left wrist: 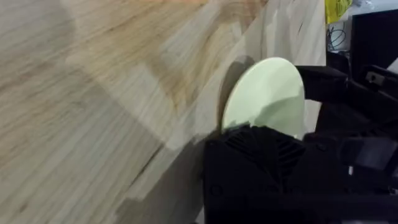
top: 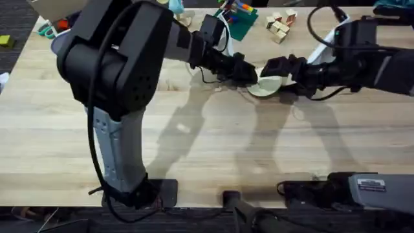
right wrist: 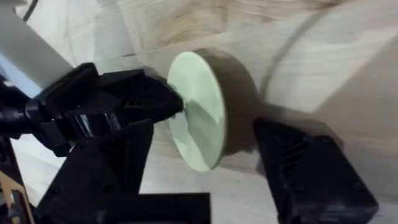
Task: Pick up the plates from the table one by one and place each into a slot on the dish rack.
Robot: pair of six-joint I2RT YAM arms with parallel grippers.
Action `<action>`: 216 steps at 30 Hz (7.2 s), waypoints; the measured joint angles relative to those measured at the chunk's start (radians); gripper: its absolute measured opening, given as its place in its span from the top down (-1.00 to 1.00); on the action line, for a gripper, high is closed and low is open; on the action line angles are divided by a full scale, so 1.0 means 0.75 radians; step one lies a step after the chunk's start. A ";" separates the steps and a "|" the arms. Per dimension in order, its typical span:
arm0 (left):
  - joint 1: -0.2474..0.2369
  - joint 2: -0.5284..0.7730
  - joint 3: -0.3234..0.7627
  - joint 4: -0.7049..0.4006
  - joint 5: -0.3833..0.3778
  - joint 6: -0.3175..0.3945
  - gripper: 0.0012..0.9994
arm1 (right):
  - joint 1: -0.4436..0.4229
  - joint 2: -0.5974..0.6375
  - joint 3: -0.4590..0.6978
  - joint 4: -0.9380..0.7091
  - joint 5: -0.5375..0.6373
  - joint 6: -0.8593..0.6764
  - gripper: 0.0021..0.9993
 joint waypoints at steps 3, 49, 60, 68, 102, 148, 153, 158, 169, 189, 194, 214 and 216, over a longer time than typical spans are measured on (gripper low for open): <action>0.000 0.000 0.002 -0.004 -0.001 0.001 0.93 | 0.022 0.022 0.000 0.035 0.002 0.016 -0.75; 0.001 -0.834 -0.071 -0.832 -1.101 0.377 0.93 | 0.038 -0.561 0.463 -0.997 0.549 -0.123 0.94; 0.001 -1.155 -0.072 -1.000 -1.263 0.601 0.93 | 0.038 -0.561 0.792 -1.318 0.869 -0.200 0.94; 0.001 -1.335 -0.072 -1.002 -1.283 0.623 0.92 | 0.038 -0.556 0.930 -1.397 0.947 -0.248 0.94; 0.001 -1.350 -0.072 -1.002 -1.287 0.633 -0.99 | -0.244 -0.019 1.413 -1.308 1.004 -0.446 0.94; 0.001 -1.350 -0.072 -1.003 -1.287 0.633 -0.99 | -0.438 0.229 1.413 -1.209 0.910 -0.490 0.94; 0.001 -1.350 -0.072 -1.003 -1.287 0.633 -0.99 | -0.437 0.230 1.413 -1.215 0.907 -0.481 0.94; 0.001 -1.350 -0.072 -1.003 -1.287 0.633 -0.99 | -0.437 0.256 1.413 -1.219 0.897 -0.479 0.94; 0.001 -1.350 -0.072 -1.013 -1.287 0.633 -0.99 | -0.455 0.361 1.413 -1.206 0.873 -0.477 0.94; 0.001 -1.350 -0.072 -1.012 -1.287 0.633 -0.99 | -0.456 0.522 1.413 -1.099 0.822 -0.477 0.94; 0.001 -1.350 -0.072 -1.012 -1.287 0.633 -0.99 | -0.456 0.554 1.413 -1.077 0.789 -0.477 0.94; 0.001 -1.350 -0.072 -1.012 -1.287 0.632 -0.99 | -0.456 0.588 1.413 -1.069 0.783 -0.477 0.94; 0.001 -1.350 -0.072 -1.012 -1.287 0.632 -0.99 | -0.456 0.588 1.413 -1.066 0.783 -0.477 0.94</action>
